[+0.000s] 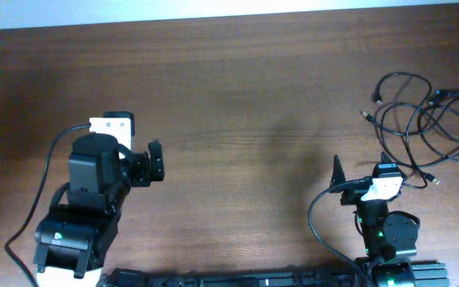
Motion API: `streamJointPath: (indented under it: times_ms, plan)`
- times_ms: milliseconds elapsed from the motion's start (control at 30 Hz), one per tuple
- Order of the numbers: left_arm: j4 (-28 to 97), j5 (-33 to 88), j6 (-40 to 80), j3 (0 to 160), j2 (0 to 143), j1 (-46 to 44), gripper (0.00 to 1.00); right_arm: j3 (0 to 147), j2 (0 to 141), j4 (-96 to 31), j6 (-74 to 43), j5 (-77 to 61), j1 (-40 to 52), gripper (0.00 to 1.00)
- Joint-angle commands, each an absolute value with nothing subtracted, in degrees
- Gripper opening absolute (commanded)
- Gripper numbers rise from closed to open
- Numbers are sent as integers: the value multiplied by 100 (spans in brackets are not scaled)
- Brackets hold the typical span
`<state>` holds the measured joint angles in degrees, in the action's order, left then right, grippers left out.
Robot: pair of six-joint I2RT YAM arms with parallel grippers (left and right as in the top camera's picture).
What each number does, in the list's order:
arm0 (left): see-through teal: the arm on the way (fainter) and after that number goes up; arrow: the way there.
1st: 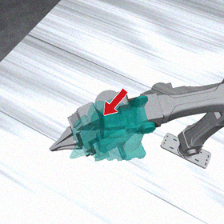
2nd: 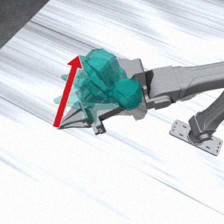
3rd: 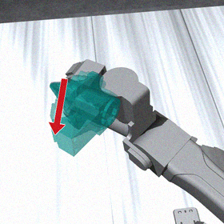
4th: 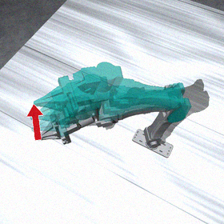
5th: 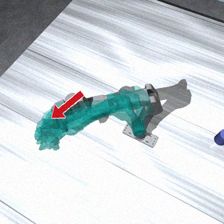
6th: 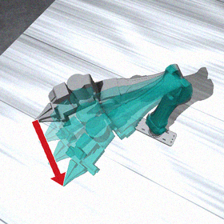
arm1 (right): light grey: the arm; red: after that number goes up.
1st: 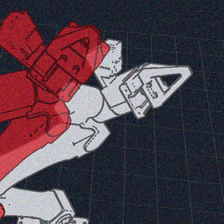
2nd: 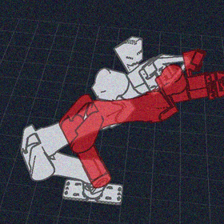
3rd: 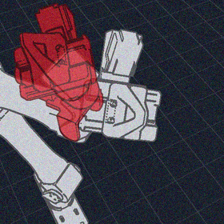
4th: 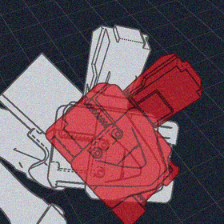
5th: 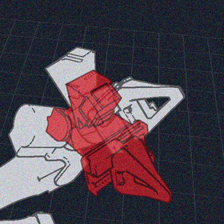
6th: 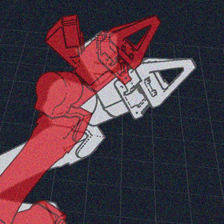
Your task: Untangle cables
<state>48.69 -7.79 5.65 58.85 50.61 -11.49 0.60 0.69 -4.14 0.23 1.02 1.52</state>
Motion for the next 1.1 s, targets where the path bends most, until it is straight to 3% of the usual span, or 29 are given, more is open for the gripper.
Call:
streamJointPath:
  times_ms: [0, 100, 167, 233, 367, 733, 933, 1067]
  plan:
    - [4609, -843, 598, 5463, 4611, -1118, 99, 32, 30, -458, 62, 47, 110, 98]
    - [3334, -755, 602, 4230, 3750, -1118, 99, 32, 30, -458, 62, 47, 110, 99]
    - [1050, -537, 602, 2340, 2604, -1118, 99, 32, 30, -458, 62, 47, 110, 99]
    - [-207, -537, 600, 1452, 2102, -1118, 99, 32, 30, -458, 62, 47, 110, 99]
    - [-1225, -541, 600, 674, 1487, -1118, 99, 32, 30, -458, 62, 47, 110, 99]
    - [-1310, -541, 598, 47, 27, -701, 99, 32, 30, -458, 62, 47, 110, 99]
    - [-80, -532, 596, 47, 27, -615, 99, 32, 30, -458, 62, 47, 110, 98]
    - [460, 215, -344, 47, 27, -615, 99, 32, 30, -456, 62, 47, 110, 98]
